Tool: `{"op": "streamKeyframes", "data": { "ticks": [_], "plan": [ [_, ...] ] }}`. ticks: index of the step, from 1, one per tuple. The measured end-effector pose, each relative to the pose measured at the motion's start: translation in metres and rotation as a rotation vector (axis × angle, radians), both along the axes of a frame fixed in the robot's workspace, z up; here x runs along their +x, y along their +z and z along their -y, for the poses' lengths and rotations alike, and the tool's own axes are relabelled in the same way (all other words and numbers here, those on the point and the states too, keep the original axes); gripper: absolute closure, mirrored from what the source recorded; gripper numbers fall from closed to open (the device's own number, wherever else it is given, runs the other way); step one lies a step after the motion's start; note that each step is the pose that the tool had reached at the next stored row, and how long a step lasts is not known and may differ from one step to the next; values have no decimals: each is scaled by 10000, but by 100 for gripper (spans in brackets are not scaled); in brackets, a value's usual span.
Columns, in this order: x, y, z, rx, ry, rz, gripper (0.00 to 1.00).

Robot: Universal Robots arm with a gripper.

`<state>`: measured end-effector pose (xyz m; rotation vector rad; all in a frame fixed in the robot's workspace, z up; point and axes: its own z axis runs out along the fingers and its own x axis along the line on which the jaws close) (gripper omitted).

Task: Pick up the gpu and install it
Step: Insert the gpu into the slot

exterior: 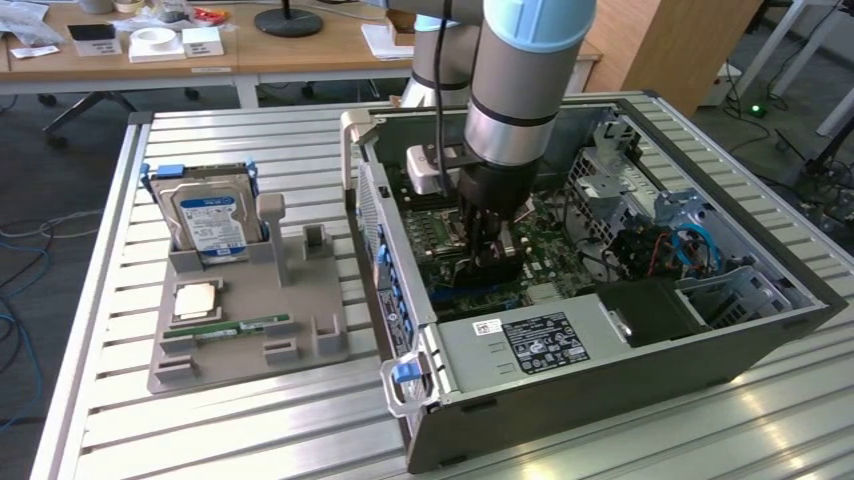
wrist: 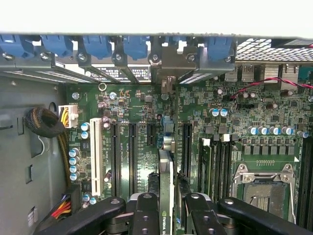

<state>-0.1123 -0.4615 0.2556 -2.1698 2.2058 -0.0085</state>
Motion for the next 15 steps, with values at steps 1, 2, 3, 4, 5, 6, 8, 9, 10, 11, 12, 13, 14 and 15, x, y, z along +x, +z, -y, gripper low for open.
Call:
{"op": "streamKeyframes", "data": {
  "ticks": [1,2,3,4,5,6,8,9,10,11,12,13,14,15],
  "plan": [
    [-3,0,0,1,-1,2,75],
    [-6,-1,0,1,-1,3,75],
    [-9,-2,0,2,0,5,75],
    [-13,-2,0,1,2,5,75],
    [-15,-3,0,0,3,6,75],
    [-17,-3,0,0,3,6,75],
    [-24,-3,0,1,1,8,75],
    [-26,-3,0,1,2,9,75],
    [-27,-3,1,1,3,9,75],
    [-29,-3,1,0,3,9,75],
    [-31,-3,0,0,1,9,75],
    [-31,-3,0,0,1,10,75],
    [-32,-3,0,-1,0,9,75],
    [-32,-3,0,0,0,9,75]
  ]
}}
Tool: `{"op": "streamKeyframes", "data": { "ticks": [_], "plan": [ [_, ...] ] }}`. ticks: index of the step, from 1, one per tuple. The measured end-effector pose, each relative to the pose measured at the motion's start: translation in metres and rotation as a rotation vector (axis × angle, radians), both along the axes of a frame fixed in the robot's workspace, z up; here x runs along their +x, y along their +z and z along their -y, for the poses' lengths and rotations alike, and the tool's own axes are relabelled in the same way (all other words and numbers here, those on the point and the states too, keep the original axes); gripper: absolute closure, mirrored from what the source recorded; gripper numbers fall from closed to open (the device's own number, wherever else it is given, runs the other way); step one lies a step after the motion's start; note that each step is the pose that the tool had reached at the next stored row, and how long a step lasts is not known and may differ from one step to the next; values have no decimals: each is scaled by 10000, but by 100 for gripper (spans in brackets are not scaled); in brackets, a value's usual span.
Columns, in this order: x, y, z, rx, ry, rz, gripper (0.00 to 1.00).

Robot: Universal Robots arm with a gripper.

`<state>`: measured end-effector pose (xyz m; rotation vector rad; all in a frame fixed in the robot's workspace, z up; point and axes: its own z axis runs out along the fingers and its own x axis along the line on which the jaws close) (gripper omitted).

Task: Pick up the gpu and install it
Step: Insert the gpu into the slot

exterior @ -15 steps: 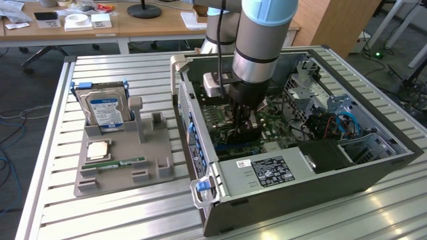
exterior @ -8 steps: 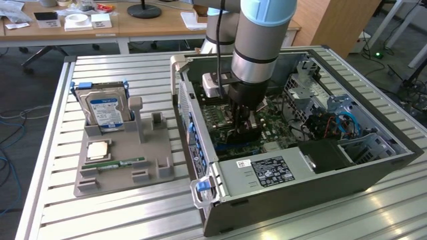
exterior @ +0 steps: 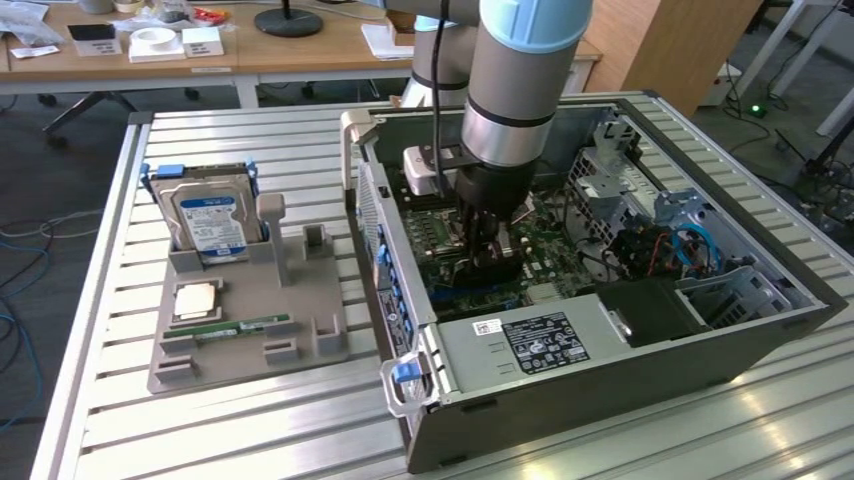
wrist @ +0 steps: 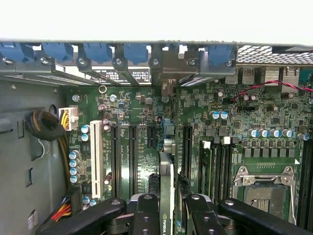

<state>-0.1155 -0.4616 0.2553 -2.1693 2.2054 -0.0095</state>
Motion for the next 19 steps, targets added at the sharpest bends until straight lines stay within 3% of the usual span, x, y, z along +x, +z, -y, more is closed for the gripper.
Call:
{"op": "streamKeyframes", "data": {
  "ticks": [19],
  "plan": [
    [0,-6,0,0,0,-1,75]
  ]
}}
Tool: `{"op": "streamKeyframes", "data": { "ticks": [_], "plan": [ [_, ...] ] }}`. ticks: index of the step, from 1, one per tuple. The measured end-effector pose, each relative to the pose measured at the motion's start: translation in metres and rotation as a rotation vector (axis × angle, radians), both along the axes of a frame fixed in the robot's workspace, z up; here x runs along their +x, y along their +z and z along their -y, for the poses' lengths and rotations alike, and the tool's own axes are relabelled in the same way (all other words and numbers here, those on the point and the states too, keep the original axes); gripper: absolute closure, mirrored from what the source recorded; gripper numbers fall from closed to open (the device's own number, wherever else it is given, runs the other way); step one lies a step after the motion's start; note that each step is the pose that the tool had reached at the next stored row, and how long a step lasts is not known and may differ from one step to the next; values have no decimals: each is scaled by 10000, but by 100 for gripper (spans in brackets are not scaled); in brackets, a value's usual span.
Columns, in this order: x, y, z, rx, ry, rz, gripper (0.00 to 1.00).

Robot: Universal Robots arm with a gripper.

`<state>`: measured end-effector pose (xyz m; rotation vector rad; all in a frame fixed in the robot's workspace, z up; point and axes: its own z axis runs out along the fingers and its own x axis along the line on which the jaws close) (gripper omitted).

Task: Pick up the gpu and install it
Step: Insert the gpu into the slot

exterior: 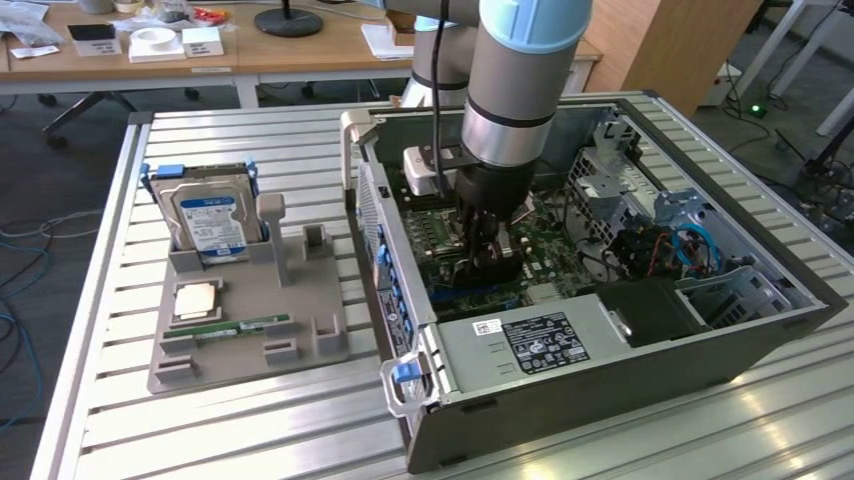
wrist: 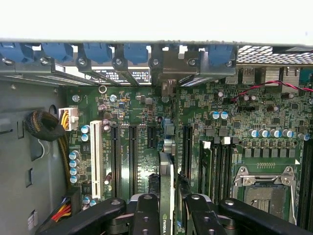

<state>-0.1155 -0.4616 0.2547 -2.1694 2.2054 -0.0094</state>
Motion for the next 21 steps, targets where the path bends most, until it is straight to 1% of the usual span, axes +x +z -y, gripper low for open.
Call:
{"op": "streamKeyframes", "data": {
  "ticks": [4,5,6,7,8,9,10,13,15,16,21],
  "plan": [
    [0,0,0,0,0,0,75],
    [-3,-3,-1,12,-4,-10,74],
    [-3,-6,-1,15,-6,2,74],
    [-2,-5,-1,11,-6,6,68],
    [-1,-1,-1,2,-3,1,68],
    [0,-1,0,2,0,1,62],
    [0,-1,0,2,0,1,62],
    [0,0,0,1,0,0,44],
    [0,0,0,1,0,0,44],
    [0,0,0,1,0,0,38],
    [0,0,0,1,0,0,38]
  ]
}}
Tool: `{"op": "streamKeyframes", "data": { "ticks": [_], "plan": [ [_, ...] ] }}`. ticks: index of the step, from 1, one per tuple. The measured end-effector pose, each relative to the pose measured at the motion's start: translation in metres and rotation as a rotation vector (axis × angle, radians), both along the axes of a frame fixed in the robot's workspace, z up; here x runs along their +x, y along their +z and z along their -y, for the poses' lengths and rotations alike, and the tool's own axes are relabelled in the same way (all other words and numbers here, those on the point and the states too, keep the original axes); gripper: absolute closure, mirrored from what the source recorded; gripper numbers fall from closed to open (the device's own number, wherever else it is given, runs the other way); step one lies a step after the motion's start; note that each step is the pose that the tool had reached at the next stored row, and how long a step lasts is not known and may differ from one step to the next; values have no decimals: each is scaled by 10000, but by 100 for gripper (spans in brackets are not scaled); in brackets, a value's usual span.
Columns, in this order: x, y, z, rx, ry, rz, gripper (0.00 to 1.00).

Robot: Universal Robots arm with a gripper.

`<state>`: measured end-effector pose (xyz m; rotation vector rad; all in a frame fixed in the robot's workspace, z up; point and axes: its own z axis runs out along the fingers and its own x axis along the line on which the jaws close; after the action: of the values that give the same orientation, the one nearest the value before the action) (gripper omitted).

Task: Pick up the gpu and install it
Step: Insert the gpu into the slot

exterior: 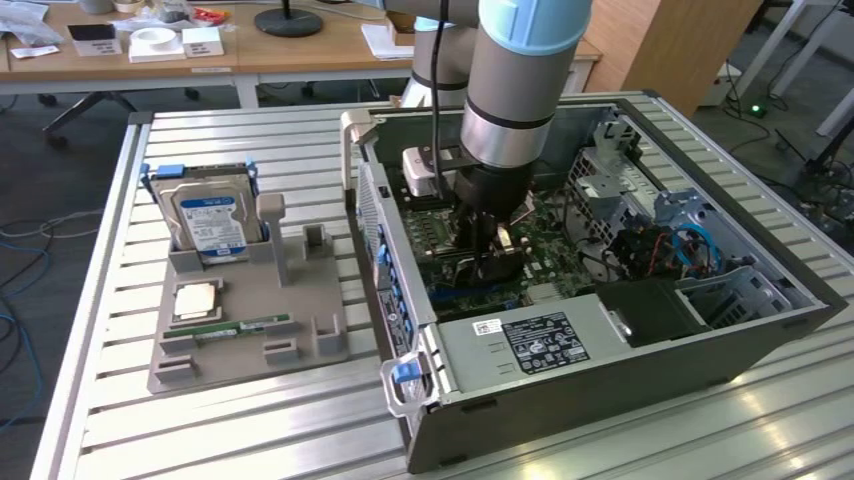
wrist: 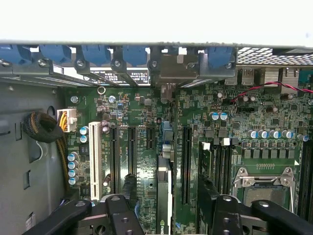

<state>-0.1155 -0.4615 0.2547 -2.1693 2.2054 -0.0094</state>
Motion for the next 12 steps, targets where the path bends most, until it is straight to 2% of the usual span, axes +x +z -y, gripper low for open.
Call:
{"op": "streamKeyframes", "data": {
  "ticks": [8,10,11,12],
  "plan": [
    [0,0,0,0,0,0,39],
    [0,0,0,0,1,0,52],
    [0,0,0,0,0,0,52],
    [0,0,0,0,0,0,57]
  ]
}}
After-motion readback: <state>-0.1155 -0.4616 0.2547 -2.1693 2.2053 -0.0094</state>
